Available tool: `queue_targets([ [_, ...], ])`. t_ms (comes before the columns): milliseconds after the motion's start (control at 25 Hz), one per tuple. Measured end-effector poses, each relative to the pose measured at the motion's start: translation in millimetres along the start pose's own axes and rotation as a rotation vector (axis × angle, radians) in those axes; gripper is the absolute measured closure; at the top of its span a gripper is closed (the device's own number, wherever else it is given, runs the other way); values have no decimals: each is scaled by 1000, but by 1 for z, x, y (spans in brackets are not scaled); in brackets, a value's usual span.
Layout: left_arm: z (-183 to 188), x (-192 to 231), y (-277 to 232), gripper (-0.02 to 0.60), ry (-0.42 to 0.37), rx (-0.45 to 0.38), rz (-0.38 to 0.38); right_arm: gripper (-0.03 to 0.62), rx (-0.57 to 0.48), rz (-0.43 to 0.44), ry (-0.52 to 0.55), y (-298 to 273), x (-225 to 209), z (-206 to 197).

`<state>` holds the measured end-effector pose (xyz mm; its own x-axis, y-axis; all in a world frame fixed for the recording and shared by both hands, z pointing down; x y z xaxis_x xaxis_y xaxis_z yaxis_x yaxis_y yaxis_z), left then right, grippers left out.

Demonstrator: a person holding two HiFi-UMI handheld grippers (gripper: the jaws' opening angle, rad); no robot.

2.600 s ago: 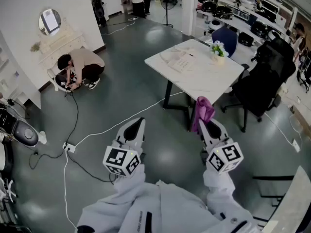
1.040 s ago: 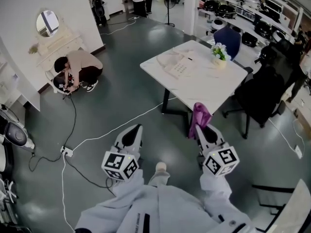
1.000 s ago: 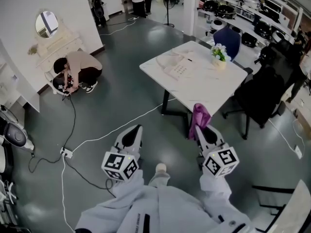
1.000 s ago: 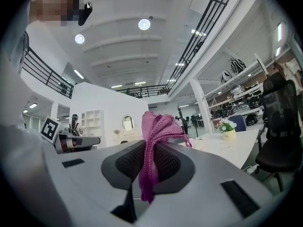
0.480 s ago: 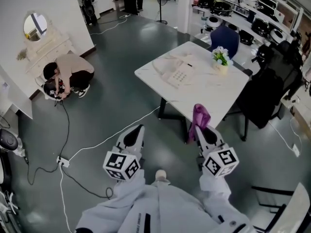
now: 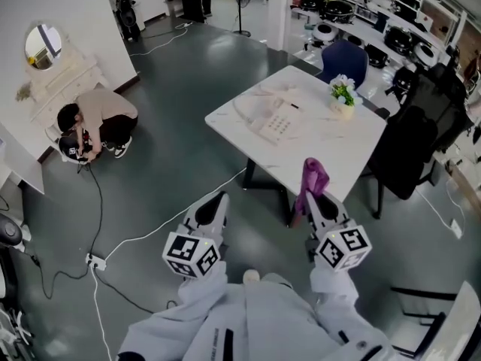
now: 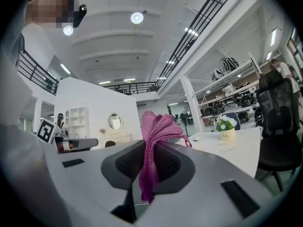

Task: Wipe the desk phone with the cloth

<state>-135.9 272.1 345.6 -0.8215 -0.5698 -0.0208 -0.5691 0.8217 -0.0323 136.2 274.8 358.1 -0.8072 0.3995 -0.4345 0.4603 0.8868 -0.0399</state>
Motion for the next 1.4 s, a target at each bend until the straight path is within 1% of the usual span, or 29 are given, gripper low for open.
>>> queue_targets([
  [360,-7,28,-12,584,16,2,17,557,12,-10,-7,-31,-6,-4],
  [560,-11,36,-29,583,18,15,-1,557,17,-29,-27,-45,-15,-7],
  [720,-16,45,-51,584,15,22,-15,557,2,-42,-41,-67,-32,-4],
  [1160,-17,95,-129,584,19,38,-30,557,7,-52,-63,-153,-71,14],
  [1400,-12,112,-175,583,15,41,-56,557,-8,-89,-81,-182,-103,30],
])
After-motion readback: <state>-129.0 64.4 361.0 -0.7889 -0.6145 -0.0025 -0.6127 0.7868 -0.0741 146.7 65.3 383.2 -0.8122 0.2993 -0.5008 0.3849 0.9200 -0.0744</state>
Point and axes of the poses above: the fingertips, and each gripper's own axes: y backward along the fingers, x to its left, z out of its top, the point moved 6 cm from there along y, backward along the fingers, and after that the axes turned 13 degrees about -y, right-handed, at the moved point
